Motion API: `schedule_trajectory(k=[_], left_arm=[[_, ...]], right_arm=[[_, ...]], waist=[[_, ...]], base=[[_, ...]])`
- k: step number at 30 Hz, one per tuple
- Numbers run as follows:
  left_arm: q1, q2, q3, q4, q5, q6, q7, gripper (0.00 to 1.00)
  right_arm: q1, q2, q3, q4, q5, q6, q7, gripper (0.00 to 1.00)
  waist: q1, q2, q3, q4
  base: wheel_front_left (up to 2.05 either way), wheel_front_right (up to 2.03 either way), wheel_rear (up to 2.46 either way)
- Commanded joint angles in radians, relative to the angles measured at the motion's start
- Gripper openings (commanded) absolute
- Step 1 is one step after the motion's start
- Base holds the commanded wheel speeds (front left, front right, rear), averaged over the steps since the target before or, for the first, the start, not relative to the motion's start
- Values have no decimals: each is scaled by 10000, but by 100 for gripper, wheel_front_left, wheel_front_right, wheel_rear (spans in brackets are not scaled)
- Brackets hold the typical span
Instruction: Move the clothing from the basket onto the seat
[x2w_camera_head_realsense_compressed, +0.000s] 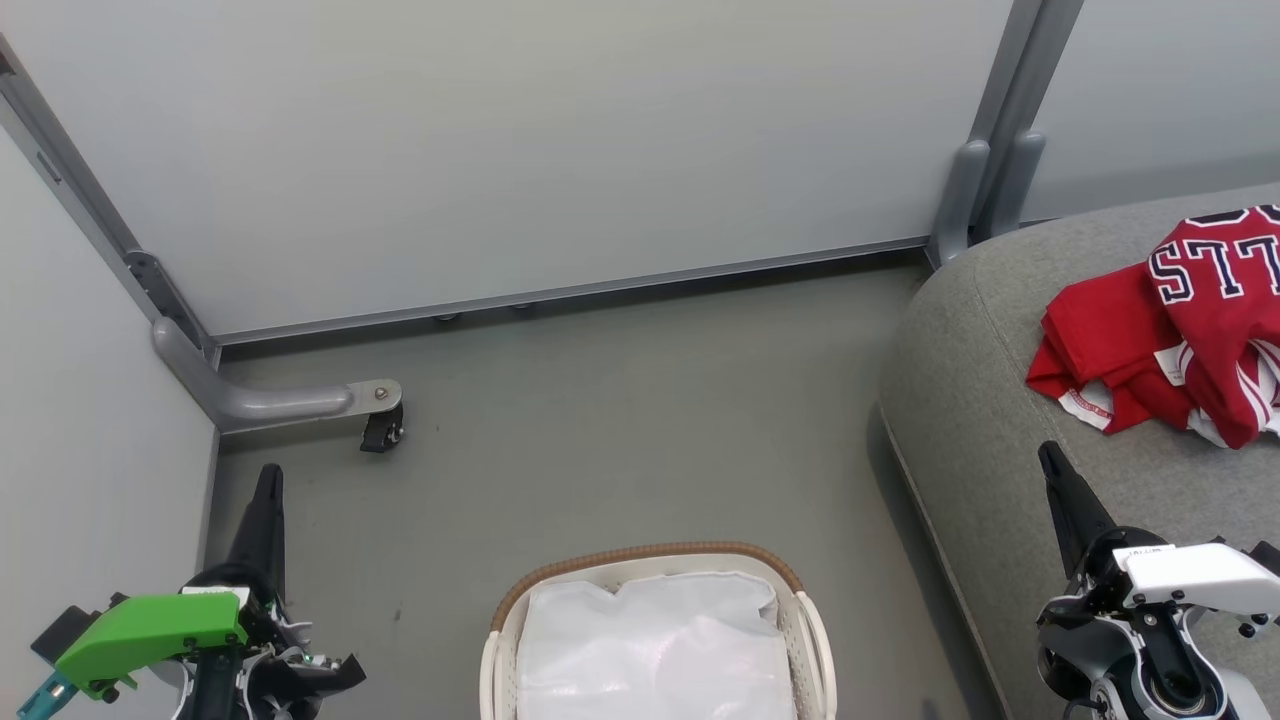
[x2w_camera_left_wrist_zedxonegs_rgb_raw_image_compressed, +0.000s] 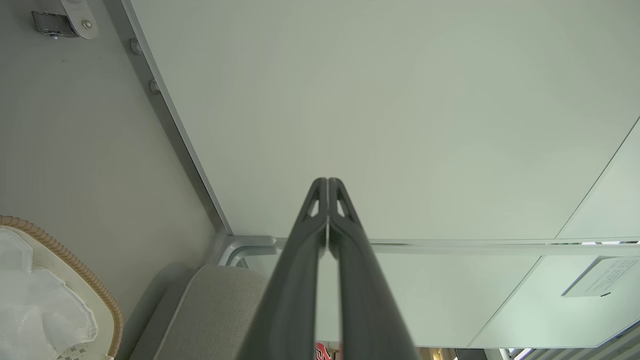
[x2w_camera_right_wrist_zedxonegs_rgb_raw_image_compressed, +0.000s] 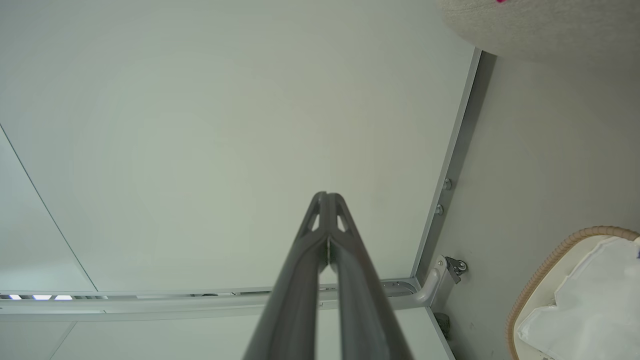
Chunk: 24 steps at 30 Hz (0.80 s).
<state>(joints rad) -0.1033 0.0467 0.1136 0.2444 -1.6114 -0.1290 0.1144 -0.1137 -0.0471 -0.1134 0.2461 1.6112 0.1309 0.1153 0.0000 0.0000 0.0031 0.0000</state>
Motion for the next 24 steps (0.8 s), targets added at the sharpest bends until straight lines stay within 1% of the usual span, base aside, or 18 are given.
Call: schedule_trajectory(k=[1,24], left_arm=[[-104,66,17,-7,-29,-32,29,0],[-104,66,16,-7,-30,-32,28,0]], right_arm=[[104,-60,-18,-35,34,-3,13,0],[105,-60,-17,-34,35,-3,12,0]], waist=[[0,0,0,0],[0,0,0,0]], base=[[0,0,0],[0,0,0]])
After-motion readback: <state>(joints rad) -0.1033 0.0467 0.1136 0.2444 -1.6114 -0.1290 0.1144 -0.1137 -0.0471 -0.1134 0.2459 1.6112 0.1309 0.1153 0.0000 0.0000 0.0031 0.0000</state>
